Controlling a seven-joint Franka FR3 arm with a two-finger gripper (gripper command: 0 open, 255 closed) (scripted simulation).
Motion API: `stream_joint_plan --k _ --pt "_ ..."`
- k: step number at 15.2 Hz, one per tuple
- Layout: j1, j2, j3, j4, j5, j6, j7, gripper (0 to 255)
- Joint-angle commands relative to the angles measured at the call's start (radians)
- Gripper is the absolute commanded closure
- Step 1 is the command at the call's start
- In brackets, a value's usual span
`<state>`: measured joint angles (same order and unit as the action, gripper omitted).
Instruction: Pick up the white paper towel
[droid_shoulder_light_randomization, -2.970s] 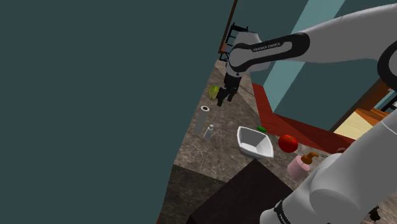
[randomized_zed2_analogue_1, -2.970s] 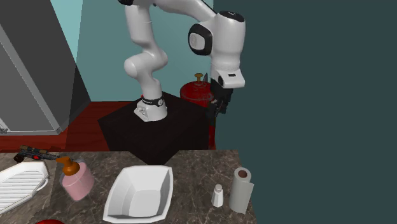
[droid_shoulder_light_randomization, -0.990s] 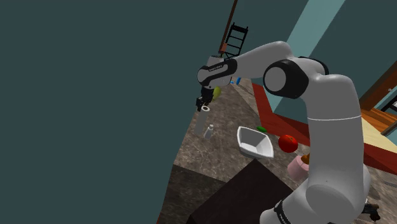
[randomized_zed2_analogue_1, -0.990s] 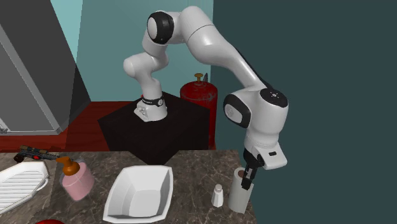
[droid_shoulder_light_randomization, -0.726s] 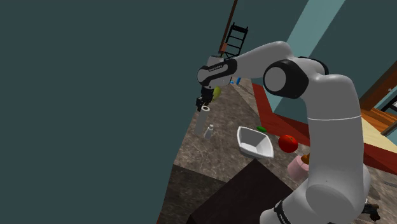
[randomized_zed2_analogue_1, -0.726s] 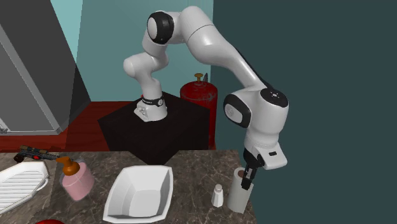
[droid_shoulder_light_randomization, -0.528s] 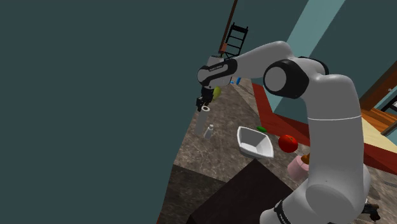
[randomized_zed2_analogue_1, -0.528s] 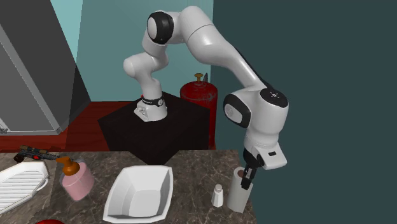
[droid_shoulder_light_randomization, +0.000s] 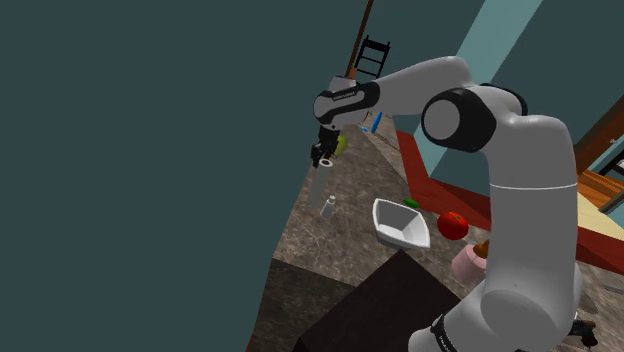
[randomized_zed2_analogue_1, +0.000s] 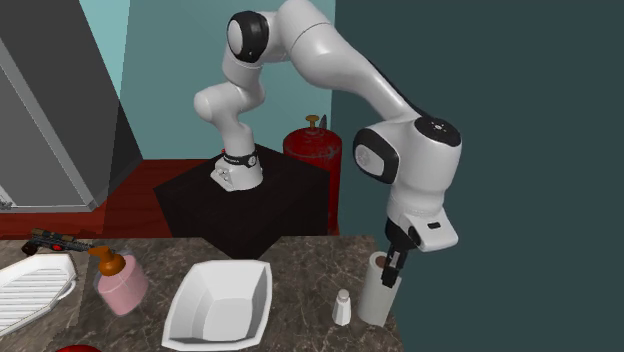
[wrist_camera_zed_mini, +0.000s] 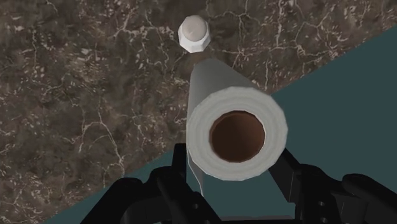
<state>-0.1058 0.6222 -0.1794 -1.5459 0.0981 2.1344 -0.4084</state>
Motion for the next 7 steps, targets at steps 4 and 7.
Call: stream_joint_plan --k 4,7 --pt "0.003 -0.037 -0.003 0.013 -0.006 -0.047 0.003 255" --pt "0.003 -0.043 -0.004 0.019 -0.007 -0.059 0.003 255"
